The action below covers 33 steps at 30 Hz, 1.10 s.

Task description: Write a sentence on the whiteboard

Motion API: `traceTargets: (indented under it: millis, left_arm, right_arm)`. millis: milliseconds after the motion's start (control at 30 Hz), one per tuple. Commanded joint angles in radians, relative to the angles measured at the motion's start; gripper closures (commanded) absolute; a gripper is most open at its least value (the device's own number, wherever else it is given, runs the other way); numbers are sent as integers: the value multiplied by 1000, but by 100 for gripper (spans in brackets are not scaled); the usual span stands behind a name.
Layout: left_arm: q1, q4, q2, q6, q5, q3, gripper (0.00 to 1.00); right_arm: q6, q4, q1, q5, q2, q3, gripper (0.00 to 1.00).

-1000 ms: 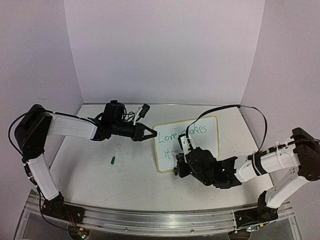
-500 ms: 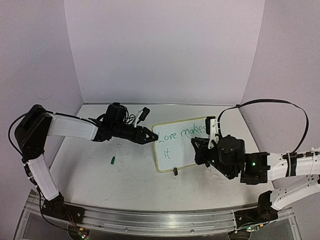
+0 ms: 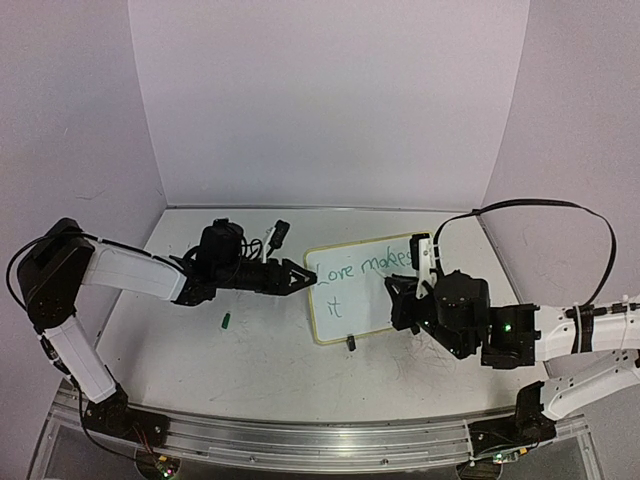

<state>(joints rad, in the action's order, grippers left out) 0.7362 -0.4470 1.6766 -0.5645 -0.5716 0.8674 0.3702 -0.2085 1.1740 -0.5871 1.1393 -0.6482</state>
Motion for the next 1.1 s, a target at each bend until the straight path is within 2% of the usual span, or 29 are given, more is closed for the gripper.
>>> traceTargets:
  millis: [0, 133, 367, 633, 733, 900, 1067]
  left_arm:
    - [11, -250, 32, -75, 42, -32, 41]
    - [14, -289, 44, -64, 78, -59, 48]
    - [39, -312, 109, -48, 57, -40, 50]
    - [61, -339, 165, -36, 103, -26, 76]
    - [74, -342, 167, -17, 140, -24, 82]
    - [105, -345, 200, -9, 166, -2, 83]
    - [121, -352, 233, -9, 171, 28, 76]
  right_arm:
    - [-103, -14, -4, -51, 22, -67, 100]
    - [-141, -11, -11, -67, 53, -86, 100]
    - [-147, -14, -34, -26, 28, -61, 100]
    - [-159, -15, -43, -2, 10, -12, 100]
    - [-194, -15, -75, 22, 2, 3, 100]
    - [-240, -53, -197, 197, -10, 22, 100]
    - [-294, -87, -214, 220, -3, 15, 100]
